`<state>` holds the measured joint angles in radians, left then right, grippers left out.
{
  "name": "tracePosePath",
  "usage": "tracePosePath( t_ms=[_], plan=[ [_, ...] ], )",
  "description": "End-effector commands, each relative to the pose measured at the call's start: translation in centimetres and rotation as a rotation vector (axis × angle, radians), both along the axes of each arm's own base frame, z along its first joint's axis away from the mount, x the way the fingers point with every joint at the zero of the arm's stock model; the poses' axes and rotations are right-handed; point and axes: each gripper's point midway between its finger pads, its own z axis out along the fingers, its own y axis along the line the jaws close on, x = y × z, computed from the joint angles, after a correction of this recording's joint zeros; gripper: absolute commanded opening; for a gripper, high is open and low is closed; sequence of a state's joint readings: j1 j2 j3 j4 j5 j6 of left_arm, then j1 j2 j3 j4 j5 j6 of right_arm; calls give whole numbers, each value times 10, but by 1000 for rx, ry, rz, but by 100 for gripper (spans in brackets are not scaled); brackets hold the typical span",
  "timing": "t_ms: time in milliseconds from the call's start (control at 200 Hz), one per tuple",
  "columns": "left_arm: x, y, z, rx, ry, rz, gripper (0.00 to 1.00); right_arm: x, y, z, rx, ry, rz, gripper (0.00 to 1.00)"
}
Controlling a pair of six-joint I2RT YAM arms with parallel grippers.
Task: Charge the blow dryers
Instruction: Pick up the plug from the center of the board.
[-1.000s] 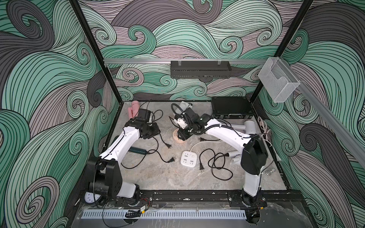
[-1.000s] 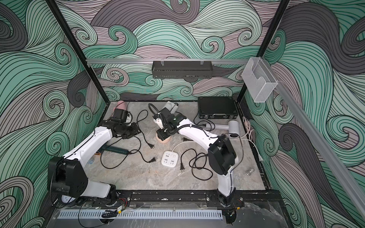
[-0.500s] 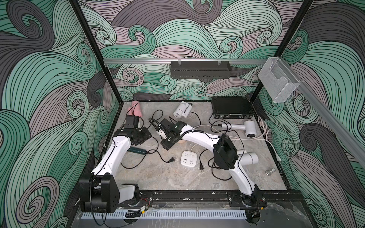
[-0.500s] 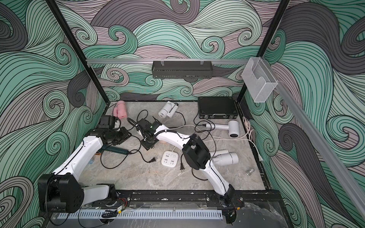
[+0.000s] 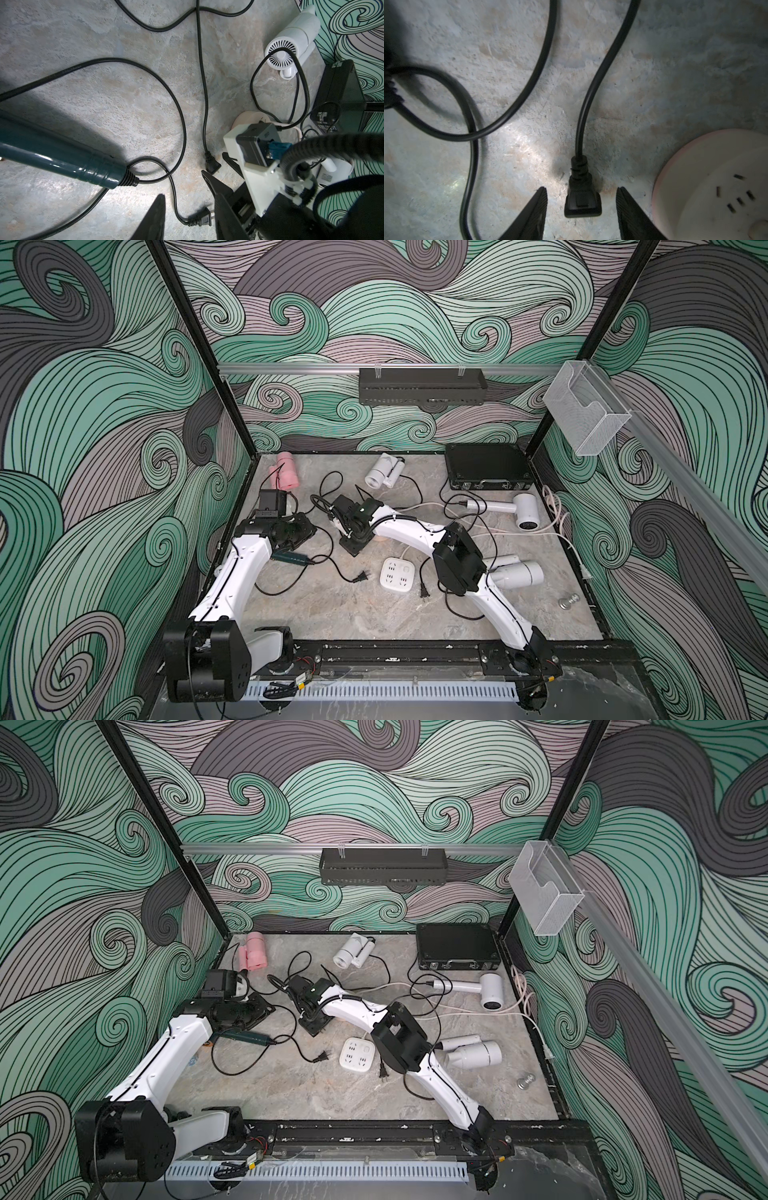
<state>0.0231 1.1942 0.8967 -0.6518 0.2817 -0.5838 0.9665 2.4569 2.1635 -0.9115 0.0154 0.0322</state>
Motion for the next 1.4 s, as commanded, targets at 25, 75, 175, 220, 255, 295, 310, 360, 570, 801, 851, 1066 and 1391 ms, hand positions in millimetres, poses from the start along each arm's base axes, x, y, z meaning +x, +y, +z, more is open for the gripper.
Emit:
tracePosePath(
  t_ms=[25, 75, 175, 220, 255, 295, 310, 360, 570, 801, 851, 1066, 1391],
  plan=[
    [-2, -1, 5, -7, -12, -14, 39, 0, -10, -7, -53, -1, 14, 54],
    [-2, -1, 3, -9, -9, -14, 39, -2, -12, -8, -59, 4, 18, 54],
    [-2, -1, 2, -13, -3, -12, 39, -6, -16, -12, -70, 16, 25, 53],
    [-2, -1, 2, -13, -2, -12, 39, -7, -16, -14, -70, 24, 28, 51],
    [-2, -1, 2, -15, 2, -11, 39, -8, -16, -15, -68, 29, 30, 50],
    [-2, -1, 1, -14, 6, -11, 39, -8, -15, -16, -65, 32, 31, 49],
    [-2, -1, 1, -13, 7, -12, 39, -8, -15, -16, -64, 34, 30, 49],
    [-2, -1, 1, -13, 10, -12, 39, -8, -14, -15, -58, 35, 30, 45],
    [-2, -2, 0, -18, 16, -11, 38, -10, -13, -14, -50, 37, 38, 38],
    [-5, -14, -1, -76, 13, -61, 33, -11, -10, -13, -31, 39, 46, 33],
    [-7, -16, -2, -91, 15, -72, 32, -10, -9, -12, -24, 41, 45, 32],
    [-12, -20, -3, -116, 22, -87, 32, -8, -6, -12, 3, 51, 48, 37],
    [-10, -22, -4, -131, 32, -92, 32, -5, -3, -12, 29, 42, 45, 38]
  ],
)
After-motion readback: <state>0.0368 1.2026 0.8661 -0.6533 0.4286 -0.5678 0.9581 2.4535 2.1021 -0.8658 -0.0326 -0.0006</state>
